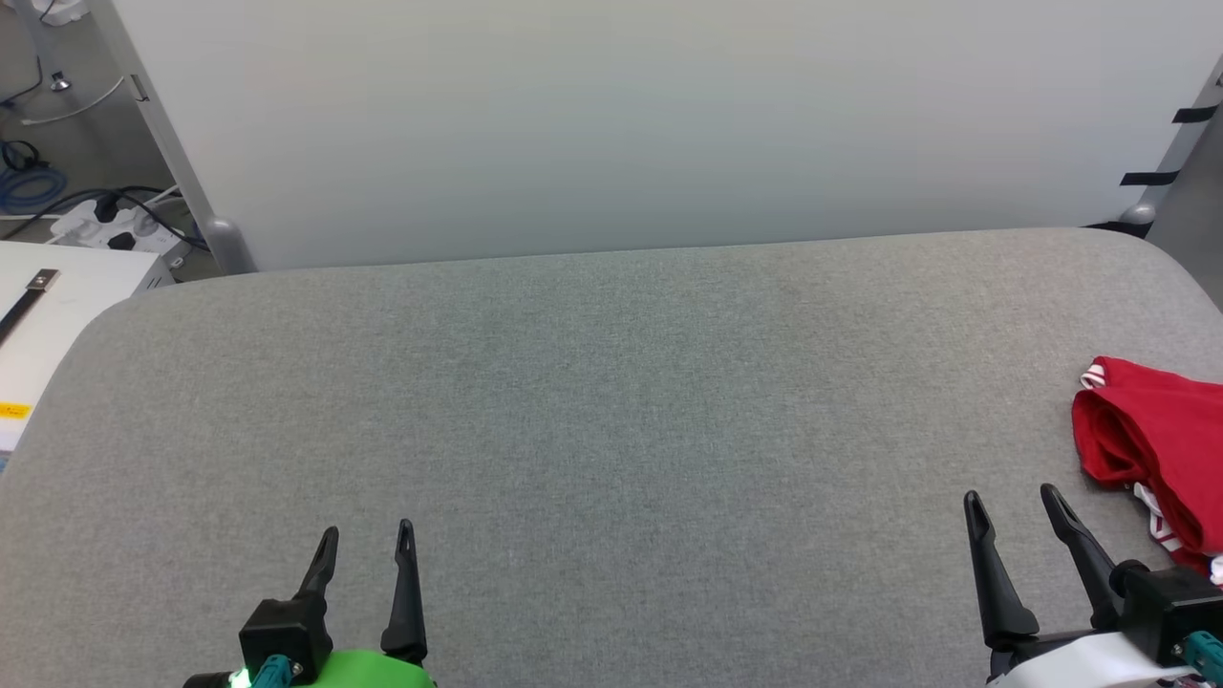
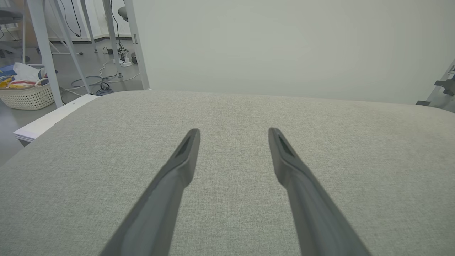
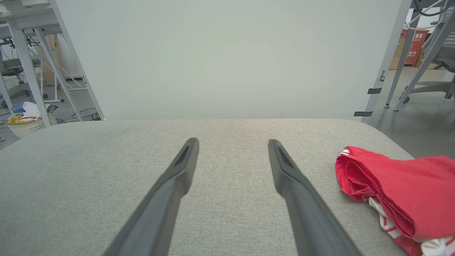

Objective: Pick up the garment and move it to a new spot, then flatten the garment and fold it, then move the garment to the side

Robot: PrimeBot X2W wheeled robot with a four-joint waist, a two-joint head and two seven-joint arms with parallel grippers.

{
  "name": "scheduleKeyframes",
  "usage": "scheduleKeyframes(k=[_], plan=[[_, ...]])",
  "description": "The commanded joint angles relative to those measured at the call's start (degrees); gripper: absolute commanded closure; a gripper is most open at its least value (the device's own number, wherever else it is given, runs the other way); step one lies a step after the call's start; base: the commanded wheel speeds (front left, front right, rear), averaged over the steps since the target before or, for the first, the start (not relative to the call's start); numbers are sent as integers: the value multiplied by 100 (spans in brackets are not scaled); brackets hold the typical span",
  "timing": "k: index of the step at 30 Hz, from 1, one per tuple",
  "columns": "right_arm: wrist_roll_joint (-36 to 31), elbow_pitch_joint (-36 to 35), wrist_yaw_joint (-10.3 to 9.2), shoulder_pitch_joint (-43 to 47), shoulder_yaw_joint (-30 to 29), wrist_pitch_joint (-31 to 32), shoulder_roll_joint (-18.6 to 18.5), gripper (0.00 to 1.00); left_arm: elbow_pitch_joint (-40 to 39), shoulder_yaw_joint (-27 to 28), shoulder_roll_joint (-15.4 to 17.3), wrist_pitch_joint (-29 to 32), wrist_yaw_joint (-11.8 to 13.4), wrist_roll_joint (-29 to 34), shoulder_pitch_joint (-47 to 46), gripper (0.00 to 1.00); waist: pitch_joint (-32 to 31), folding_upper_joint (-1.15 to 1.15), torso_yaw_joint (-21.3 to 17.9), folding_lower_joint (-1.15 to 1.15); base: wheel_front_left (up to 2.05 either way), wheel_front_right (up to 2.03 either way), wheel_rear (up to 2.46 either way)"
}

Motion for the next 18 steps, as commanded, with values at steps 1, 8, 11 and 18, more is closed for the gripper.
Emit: scheduleKeyframes(k=[1, 8, 11, 18], plan=[[-28, -43, -4, 49, 3, 7, 15, 0, -14, -20, 32, 27, -19, -3, 55, 0, 12, 0, -6, 0, 0, 0, 0], [0, -7, -4, 12, 83, 4, 47, 0, -7, -61, 60, 39, -17, -5, 8, 0, 55, 0, -40, 0, 0, 0, 0], [8, 19, -4, -10, 102, -7, 54, 0, -3, -71, 69, 38, -6, -7, -11, 0, 74, 0, -53, 0, 0, 0, 0], [17, 71, -4, -77, 140, -86, 44, 0, -13, -87, 104, 37, 22, 1, -51, 0, 135, 0, -67, 0, 0, 0, 0]])
